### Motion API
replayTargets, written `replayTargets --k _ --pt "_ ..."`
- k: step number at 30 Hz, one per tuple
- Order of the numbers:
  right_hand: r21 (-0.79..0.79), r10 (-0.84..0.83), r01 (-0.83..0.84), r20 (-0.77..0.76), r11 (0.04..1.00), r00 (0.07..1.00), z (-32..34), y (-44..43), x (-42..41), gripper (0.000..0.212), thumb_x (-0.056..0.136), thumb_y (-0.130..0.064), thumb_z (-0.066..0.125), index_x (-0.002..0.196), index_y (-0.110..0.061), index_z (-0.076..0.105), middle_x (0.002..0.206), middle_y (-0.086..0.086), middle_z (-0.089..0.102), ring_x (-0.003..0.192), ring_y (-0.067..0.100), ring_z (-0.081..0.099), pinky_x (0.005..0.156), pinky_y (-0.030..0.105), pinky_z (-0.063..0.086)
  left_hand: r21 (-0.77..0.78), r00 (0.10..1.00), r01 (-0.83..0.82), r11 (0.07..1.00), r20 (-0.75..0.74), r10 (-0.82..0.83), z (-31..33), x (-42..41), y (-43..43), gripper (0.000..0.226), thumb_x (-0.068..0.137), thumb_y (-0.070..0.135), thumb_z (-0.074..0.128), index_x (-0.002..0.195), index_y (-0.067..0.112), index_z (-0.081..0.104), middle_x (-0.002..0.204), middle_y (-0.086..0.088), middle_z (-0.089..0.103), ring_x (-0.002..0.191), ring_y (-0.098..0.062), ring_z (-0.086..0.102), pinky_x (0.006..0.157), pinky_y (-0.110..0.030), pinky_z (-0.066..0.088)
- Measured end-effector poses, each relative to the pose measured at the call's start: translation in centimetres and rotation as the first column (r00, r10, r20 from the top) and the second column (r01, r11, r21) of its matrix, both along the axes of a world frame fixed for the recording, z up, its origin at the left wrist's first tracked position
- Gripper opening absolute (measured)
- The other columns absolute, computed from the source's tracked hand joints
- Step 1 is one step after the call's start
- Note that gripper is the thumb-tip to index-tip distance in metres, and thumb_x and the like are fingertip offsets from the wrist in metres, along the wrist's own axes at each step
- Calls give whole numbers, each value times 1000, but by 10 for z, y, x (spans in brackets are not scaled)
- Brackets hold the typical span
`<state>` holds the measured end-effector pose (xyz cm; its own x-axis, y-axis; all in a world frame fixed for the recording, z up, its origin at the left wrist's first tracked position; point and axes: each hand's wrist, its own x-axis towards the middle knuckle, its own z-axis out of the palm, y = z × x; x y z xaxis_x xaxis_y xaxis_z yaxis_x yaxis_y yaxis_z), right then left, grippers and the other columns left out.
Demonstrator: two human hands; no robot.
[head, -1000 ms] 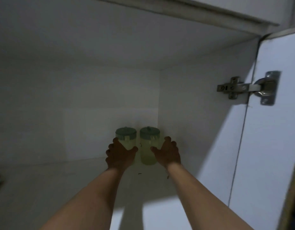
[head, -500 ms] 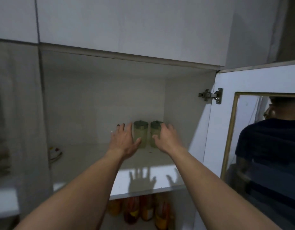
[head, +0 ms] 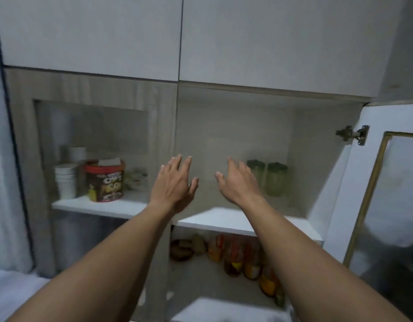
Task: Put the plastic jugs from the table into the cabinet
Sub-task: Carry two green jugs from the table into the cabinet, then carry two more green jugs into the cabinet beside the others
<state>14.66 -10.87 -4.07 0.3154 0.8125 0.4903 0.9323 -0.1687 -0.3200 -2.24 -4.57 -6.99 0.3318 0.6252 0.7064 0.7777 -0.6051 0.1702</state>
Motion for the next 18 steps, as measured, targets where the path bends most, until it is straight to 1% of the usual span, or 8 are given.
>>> replayTargets --k 1,3,6,8,11,15,18 --pt "-17 45 -44 8 999 999 -3 -1 -17 69 99 -49 41 155 -15 25 153 18 39 141 37 35 114 52 33 -25 998 -64 998 -2 64 -4 -24 -6 67 95 48 42 152 15 26 157 -18 30 144 -33 29 116 -49 26" --pt "-32 94 -94 17 995 995 -7 -1 -42 70 98 -50 41 156 -16 23 153 17 39 141 37 35 113 53 34 -52 990 -142 988 -1 142 -10 -61 -13 68 94 48 42 152 16 27 156 -19 30 144 -35 28 116 -51 26" --pt "-46 198 -197 15 979 980 -10 -1 -89 70 99 -50 41 157 -16 22 155 17 37 142 37 33 113 54 33 -54 964 -264 963 -33 262 -15 -125 -34 65 92 46 46 148 15 33 153 -18 34 140 -36 32 113 -53 28" --pt "-47 282 -281 16 958 959 -13 -2 -129 71 99 -50 42 157 -16 21 155 17 36 142 37 32 113 54 33 -56 934 -357 933 -35 355 -17 -173 -50 63 92 46 44 147 16 34 152 -16 36 138 -35 34 113 -52 29" --pt "-45 389 -389 -8 920 921 -18 -1 -190 71 98 -51 45 156 -16 24 155 17 37 142 38 33 114 54 32 -84 879 -477 875 -19 477 -20 -236 -72 64 94 48 42 149 17 31 154 -16 33 143 -34 29 116 -53 26" --pt "-22 502 -503 -37 864 864 -24 1 -268 64 95 -47 49 149 -15 35 148 18 44 136 39 39 110 53 36 -96 810 -584 806 -2 587 -25 -307 -96 62 96 44 42 150 16 31 155 -17 33 144 -33 27 116 -52 25" --pt "-28 592 -594 -54 804 804 -36 1 -328 63 96 -46 48 149 -14 34 148 18 43 137 39 38 111 53 36 -138 754 -650 747 3 657 -36 -356 -109 60 97 42 42 151 17 30 156 -16 31 146 -33 23 117 -53 22"
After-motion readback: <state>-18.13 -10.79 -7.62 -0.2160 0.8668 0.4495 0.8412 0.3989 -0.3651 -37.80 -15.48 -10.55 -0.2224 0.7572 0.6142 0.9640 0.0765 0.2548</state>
